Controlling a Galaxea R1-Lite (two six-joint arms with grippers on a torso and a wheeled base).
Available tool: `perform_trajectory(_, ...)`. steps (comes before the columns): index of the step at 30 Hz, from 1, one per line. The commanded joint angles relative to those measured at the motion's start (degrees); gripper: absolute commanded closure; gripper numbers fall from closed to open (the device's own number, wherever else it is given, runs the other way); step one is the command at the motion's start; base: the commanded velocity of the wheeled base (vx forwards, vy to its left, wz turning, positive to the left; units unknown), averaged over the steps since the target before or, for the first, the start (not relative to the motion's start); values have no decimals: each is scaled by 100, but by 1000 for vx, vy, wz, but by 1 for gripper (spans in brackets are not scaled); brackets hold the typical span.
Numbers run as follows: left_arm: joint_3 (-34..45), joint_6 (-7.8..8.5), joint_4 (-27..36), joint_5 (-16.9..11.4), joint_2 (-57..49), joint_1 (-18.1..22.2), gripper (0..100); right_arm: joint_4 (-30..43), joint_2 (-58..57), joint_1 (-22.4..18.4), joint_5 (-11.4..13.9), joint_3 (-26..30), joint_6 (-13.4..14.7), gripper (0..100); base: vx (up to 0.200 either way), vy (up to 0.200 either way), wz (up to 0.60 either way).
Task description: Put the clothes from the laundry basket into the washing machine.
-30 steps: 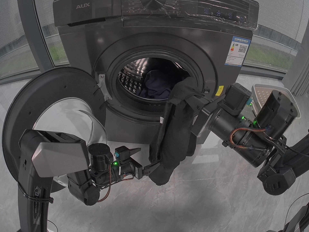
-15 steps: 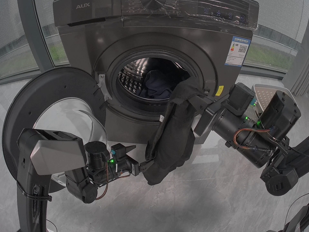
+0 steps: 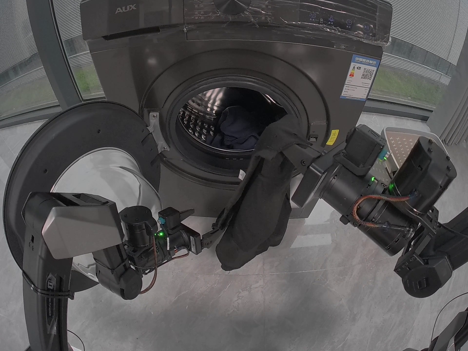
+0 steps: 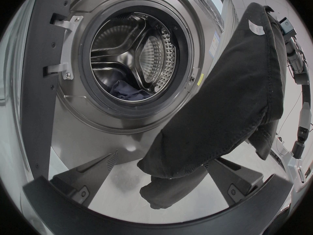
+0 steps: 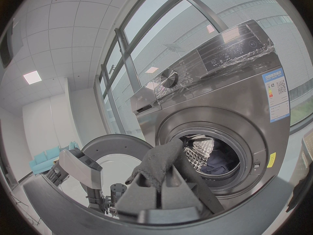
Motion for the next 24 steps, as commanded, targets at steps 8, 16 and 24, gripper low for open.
perform_trajectory(8, -213, -6, -49, -3, -22, -81, 0, -12, 145, 29, 2, -1, -1, 100, 0, 0, 0)
perform_trajectory(16, -415, -67, -41, -3, -145, -301, 0, -12, 163, 82, -7, 34, 8, 100, 0, 0, 0)
perform_trajectory(24, -441, -41, -41, 6, -57, -371, 0, -12, 163, 82, -7, 60, 8, 100, 0, 0, 0)
